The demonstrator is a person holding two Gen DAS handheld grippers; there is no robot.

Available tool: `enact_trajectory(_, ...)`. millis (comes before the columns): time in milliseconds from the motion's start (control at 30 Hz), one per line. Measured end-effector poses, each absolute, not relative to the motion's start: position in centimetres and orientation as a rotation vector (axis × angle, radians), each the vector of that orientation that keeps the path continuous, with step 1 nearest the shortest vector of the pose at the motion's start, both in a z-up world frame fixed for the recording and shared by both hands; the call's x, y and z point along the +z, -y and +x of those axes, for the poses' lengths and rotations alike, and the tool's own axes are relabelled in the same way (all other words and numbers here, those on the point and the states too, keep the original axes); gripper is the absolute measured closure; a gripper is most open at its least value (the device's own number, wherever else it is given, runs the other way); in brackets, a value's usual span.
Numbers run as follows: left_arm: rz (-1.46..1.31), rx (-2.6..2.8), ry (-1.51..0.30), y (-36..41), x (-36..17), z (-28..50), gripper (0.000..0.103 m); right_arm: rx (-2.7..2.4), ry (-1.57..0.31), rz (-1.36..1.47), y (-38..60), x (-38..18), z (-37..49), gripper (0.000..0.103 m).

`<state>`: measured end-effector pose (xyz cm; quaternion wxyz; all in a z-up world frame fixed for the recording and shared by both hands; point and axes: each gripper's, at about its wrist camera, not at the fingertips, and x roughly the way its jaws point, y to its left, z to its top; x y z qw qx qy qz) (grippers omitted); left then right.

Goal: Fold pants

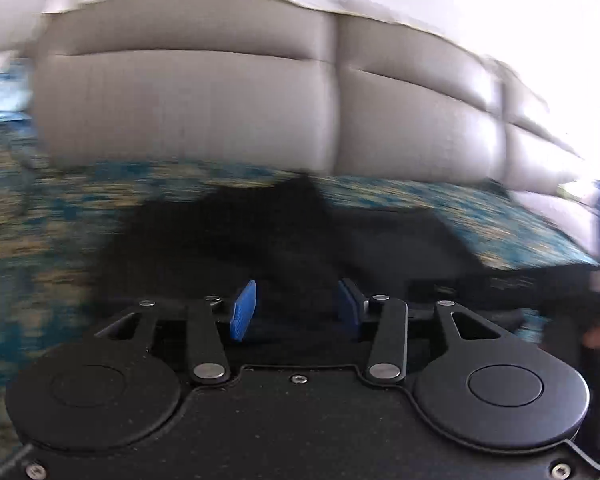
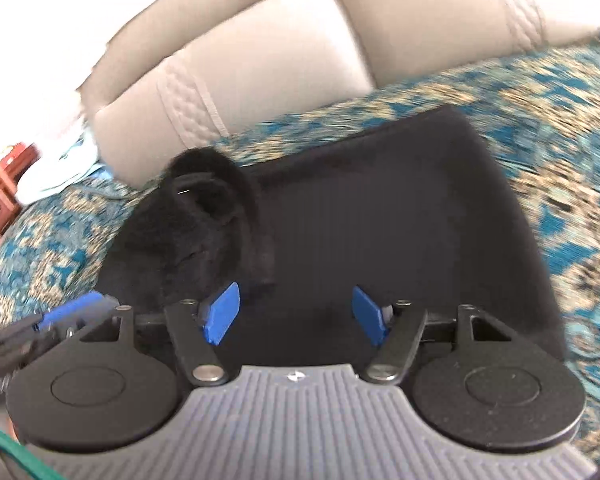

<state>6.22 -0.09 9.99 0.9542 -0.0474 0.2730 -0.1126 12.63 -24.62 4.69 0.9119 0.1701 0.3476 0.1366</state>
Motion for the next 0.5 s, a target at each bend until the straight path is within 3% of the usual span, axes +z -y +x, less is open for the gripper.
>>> enact_trajectory(233, -0.115, 0.059, -0.590, -5.4, 7.5, 7.6, 0.064, 0.348, -0.686, 0.221, 18.3, 4.4, 12.4, 0.023)
enact_trajectory(500, -0.059, 0.047, -0.639, -4.5, 5.3, 7.9, 0.064, 0.205, -0.601, 0.209, 15.0, 3.4, 13.3, 0.018)
